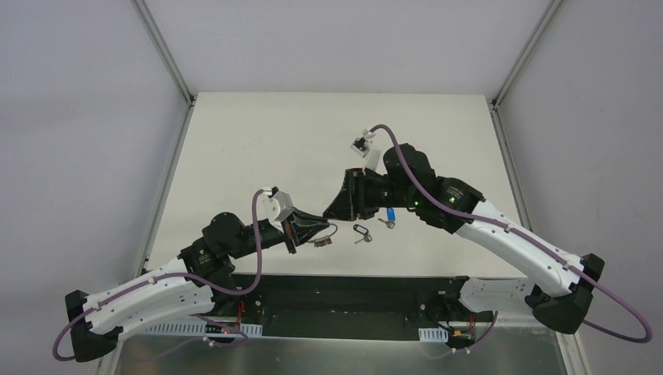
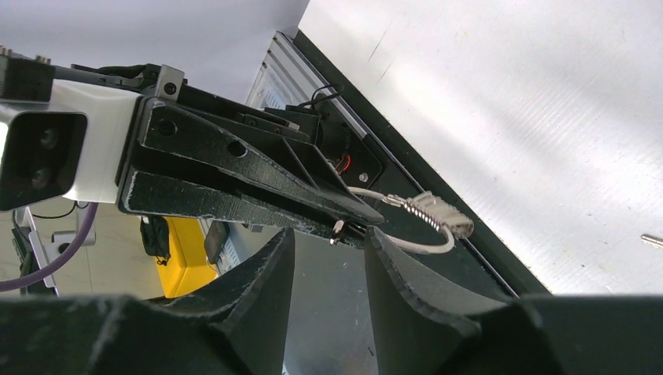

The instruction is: Put the keys on the keyring

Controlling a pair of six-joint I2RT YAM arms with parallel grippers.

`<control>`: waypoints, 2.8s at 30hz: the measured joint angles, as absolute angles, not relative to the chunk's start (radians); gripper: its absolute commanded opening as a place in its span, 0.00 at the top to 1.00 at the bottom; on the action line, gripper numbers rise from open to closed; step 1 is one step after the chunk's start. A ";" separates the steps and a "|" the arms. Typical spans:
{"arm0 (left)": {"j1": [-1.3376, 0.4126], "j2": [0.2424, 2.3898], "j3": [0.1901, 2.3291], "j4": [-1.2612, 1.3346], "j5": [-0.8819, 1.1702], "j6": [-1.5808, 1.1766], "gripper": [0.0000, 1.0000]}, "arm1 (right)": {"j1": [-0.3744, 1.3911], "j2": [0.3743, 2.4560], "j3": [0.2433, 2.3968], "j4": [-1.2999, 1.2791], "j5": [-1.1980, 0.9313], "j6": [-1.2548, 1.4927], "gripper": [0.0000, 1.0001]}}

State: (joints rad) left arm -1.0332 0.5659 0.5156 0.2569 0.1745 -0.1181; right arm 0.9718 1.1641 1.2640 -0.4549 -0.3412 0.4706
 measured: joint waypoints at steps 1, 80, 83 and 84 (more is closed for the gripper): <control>-1.033 0.566 0.516 0.257 0.175 -0.118 1.00 | 0.972 1.168 1.264 -0.454 -0.341 0.471 0.62; -1.033 0.582 0.521 0.249 0.175 -0.052 0.76 | 1.066 1.240 1.371 -0.588 -0.147 0.424 1.00; -1.033 0.582 0.521 0.249 0.175 -0.052 0.76 | 1.068 1.240 1.371 -0.588 -0.144 0.424 1.00; -1.033 0.583 0.521 0.249 0.174 -0.052 0.76 | 1.069 1.241 1.371 -0.588 -0.143 0.424 1.00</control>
State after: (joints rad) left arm -1.0332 0.5827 0.5213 0.2493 0.1741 -0.0521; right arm 1.0691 1.2407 1.3708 -0.5884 -0.1432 0.4240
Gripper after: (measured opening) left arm 0.239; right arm 0.015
